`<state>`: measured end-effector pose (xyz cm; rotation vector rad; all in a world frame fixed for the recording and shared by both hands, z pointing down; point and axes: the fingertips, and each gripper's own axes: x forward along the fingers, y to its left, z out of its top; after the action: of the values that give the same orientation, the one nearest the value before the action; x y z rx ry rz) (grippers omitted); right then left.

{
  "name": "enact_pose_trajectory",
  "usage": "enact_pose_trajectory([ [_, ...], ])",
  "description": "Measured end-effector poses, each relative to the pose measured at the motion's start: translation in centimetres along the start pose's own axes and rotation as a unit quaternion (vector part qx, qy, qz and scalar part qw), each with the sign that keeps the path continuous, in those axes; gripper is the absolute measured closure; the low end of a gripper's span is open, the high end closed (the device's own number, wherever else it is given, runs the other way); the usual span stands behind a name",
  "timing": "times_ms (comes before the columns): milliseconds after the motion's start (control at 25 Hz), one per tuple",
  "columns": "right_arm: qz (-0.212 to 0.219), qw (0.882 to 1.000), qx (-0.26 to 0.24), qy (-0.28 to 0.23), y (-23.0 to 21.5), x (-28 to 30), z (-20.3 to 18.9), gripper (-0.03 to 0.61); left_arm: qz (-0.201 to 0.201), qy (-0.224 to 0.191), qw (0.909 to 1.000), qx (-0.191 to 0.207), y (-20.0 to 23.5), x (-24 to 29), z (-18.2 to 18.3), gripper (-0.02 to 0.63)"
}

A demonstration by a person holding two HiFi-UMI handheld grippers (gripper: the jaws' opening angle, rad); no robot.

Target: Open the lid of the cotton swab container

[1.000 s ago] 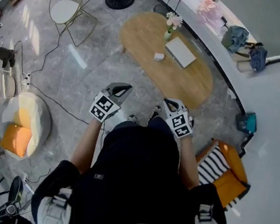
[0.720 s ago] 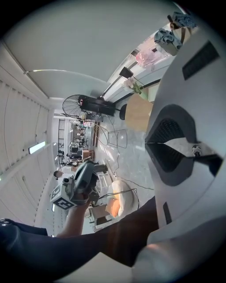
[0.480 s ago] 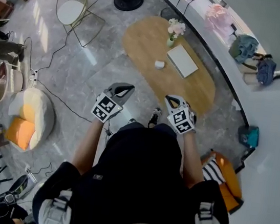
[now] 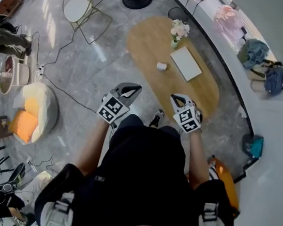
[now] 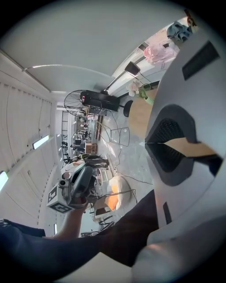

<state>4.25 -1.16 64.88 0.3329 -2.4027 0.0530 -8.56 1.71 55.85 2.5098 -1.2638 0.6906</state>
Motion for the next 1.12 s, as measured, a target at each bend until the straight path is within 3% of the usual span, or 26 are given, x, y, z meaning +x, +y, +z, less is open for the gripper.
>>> enact_pose_trajectory([
  [480, -0.009, 1.0, 0.007, -0.003, -2.5, -1.0, -0.8, 0.583, -0.01, 0.0, 0.9998, 0.016, -0.2, 2.7, 1.6, 0.614],
  [840, -0.038, 0.998, 0.042, 0.014, -3.3, -0.5, -0.8, 0.583, -0.047, -0.005, 0.9985, 0.028, 2.1, 3.9, 2.1, 0.614],
  [1120, -0.065, 0.995, 0.069, 0.027, -4.8, 1.8, 1.5, 0.583, -0.089, 0.0, 0.9958, 0.022, 5.9, 5.2, 1.3, 0.614],
])
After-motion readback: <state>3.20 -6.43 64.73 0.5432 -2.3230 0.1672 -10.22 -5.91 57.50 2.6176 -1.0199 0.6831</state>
